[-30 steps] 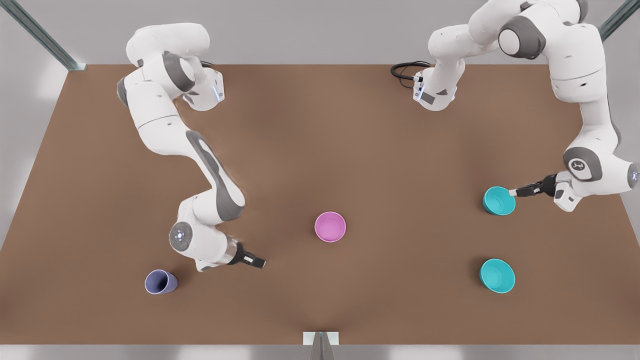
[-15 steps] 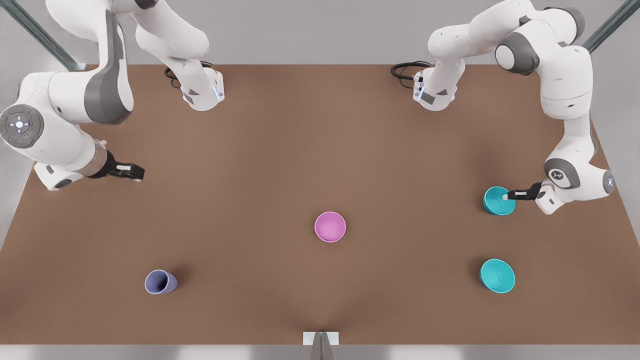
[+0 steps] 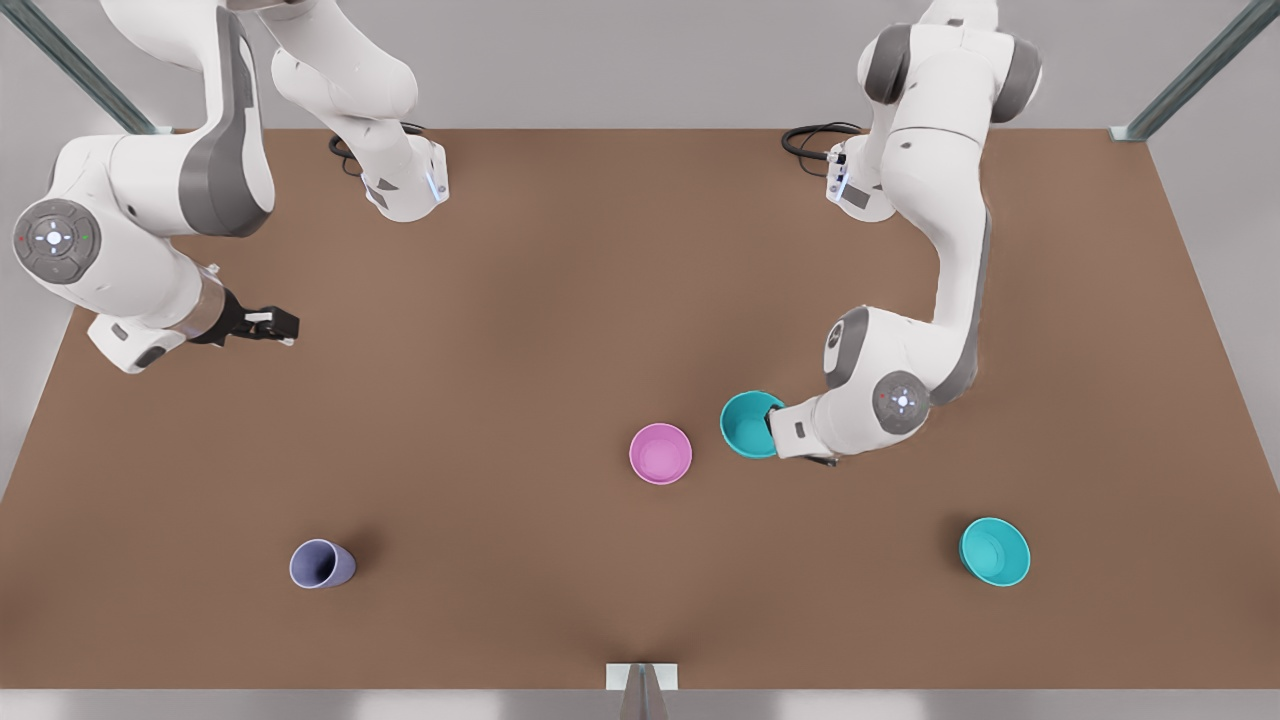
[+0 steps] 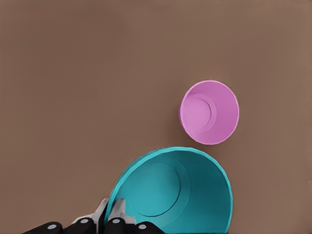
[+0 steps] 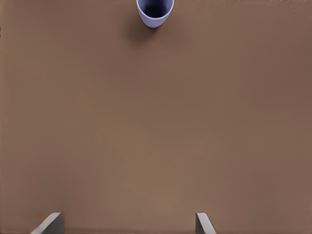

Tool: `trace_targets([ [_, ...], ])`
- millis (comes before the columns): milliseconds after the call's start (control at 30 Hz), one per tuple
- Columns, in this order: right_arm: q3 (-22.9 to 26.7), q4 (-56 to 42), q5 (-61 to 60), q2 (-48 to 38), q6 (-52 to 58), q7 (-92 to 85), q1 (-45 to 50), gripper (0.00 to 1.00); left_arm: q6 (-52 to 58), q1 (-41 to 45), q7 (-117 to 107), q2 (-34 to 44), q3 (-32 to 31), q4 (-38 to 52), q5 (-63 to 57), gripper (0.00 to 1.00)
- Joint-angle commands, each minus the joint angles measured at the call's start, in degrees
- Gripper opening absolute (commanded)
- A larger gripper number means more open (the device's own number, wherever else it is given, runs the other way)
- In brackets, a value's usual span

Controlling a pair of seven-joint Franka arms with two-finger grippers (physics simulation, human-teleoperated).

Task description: Stack the blue bowl on the pink bowl

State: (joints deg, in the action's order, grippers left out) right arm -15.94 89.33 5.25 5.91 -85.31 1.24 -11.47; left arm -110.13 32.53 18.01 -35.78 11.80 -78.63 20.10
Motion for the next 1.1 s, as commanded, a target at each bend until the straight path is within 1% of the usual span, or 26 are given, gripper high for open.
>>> trace_targets([
  [0, -0.06, -0.03, -0.07, -0.02, -0.12, -6.34, -0.05, 1.00, 7.65, 3.68, -72.04, -4.90, -0.29, 7.42, -0.06, 0.21],
  [67, -0.06, -0.03, -0.07, 0.07, -0.12, -6.34, -0.05, 1.00, 7.65, 5.27, -76.18, -8.86, -0.29, 12.00, -0.15, 0.21],
  [167, -0.15, -0.03, -0.15, 0.24, -0.12, -6.34, 0.04, 1.00, 7.56, 7.11, -77.77, -12.38, -0.29, 15.43, 0.11, 0.21],
  [300, -0.23, -0.38, -0.07, 0.60, -0.12, -6.34, 0.13, 1.00, 6.16, 6.58, -77.51, -14.67, -0.20, 15.87, 1.87, 0.21],
  [700, -0.32, -0.91, 0.11, 1.21, -0.03, -6.34, 0.39, 1.00, 2.29, 6.58, -77.42, -15.99, -0.29, 15.88, 3.89, 0.21],
  [1067, -0.41, -1.26, 0.20, 1.65, -0.03, -6.34, 0.48, 1.00, 1.67, 6.41, -77.33, -17.13, -0.29, 15.52, 3.98, 0.21],
])
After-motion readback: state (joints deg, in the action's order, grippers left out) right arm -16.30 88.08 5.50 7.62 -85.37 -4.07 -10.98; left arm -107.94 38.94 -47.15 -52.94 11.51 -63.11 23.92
